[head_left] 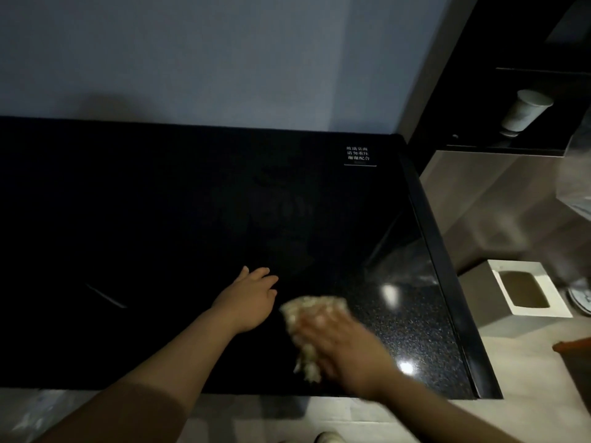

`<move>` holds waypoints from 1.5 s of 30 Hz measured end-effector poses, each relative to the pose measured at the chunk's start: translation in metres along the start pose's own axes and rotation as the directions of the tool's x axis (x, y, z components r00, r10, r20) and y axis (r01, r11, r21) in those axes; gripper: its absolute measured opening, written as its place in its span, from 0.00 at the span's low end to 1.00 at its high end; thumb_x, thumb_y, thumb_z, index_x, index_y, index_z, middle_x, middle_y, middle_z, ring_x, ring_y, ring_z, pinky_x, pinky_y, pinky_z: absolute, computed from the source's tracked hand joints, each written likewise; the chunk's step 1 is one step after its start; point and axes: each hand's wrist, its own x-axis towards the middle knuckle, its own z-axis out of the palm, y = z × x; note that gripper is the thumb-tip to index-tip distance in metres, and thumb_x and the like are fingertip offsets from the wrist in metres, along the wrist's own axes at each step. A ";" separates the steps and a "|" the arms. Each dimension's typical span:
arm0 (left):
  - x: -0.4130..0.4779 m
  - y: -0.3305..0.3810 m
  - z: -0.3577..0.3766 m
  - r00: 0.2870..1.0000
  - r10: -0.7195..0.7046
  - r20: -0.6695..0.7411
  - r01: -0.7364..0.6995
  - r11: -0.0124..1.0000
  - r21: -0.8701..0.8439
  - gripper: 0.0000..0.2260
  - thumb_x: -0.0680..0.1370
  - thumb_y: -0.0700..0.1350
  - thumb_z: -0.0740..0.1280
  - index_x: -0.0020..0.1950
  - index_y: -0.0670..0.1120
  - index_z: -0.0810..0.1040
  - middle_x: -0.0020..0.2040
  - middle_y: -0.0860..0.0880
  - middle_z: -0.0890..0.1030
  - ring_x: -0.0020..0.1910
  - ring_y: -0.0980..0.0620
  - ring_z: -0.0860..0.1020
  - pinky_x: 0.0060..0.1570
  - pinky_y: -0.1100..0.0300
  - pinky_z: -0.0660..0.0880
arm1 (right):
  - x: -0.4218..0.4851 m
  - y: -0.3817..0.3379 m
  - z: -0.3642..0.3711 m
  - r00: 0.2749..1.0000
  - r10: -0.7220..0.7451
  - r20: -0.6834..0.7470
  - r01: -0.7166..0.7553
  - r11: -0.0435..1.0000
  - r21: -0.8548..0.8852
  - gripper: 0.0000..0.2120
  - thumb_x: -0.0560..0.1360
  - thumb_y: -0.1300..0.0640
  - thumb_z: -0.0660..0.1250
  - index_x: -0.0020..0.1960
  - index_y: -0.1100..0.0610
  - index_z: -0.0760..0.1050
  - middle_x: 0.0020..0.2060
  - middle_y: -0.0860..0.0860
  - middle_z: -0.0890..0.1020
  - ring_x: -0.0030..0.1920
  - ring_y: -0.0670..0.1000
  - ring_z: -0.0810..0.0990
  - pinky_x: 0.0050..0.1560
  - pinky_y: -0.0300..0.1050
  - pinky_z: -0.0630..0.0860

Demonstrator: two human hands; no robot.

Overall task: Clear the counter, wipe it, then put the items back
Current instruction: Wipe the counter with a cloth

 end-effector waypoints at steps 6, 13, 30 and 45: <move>0.000 0.000 0.003 1.000 0.002 -0.024 -0.002 1.000 -0.017 0.23 0.84 0.49 0.49 0.78 0.49 0.48 0.79 0.52 0.46 0.77 0.46 0.41 0.75 0.54 0.48 | 0.026 0.062 -0.019 0.666 0.732 -0.143 -0.713 0.681 0.167 0.27 0.80 0.49 0.52 0.77 0.53 0.51 0.76 0.56 0.55 0.75 0.61 0.54 0.74 0.53 0.47; 0.008 0.001 -0.001 0.997 0.003 -0.072 -0.006 1.000 -0.031 0.24 0.84 0.48 0.49 0.78 0.50 0.46 0.79 0.53 0.48 0.78 0.49 0.43 0.74 0.56 0.50 | 0.033 0.032 -0.004 0.998 -0.028 -0.058 0.027 1.000 -0.007 0.28 0.73 0.45 0.55 0.71 0.51 0.64 0.68 0.49 0.73 0.66 0.55 0.74 0.70 0.49 0.62; 0.049 0.004 -0.025 0.987 0.014 -0.161 -0.018 1.000 -0.022 0.22 0.84 0.44 0.50 0.78 0.50 0.51 0.78 0.53 0.53 0.77 0.53 0.47 0.73 0.65 0.47 | 0.121 0.159 -0.045 0.878 0.475 -0.053 -0.471 0.879 0.070 0.28 0.78 0.42 0.42 0.77 0.49 0.49 0.77 0.50 0.51 0.77 0.55 0.49 0.75 0.50 0.44; 0.089 -0.034 -0.093 0.985 -0.129 -0.111 0.144 0.980 0.140 0.32 0.80 0.59 0.53 0.78 0.48 0.44 0.79 0.50 0.42 0.77 0.51 0.41 0.76 0.50 0.43 | 0.131 0.163 -0.060 0.648 0.761 -0.031 -0.750 0.645 0.143 0.28 0.82 0.47 0.46 0.78 0.55 0.43 0.77 0.58 0.44 0.76 0.62 0.48 0.74 0.54 0.45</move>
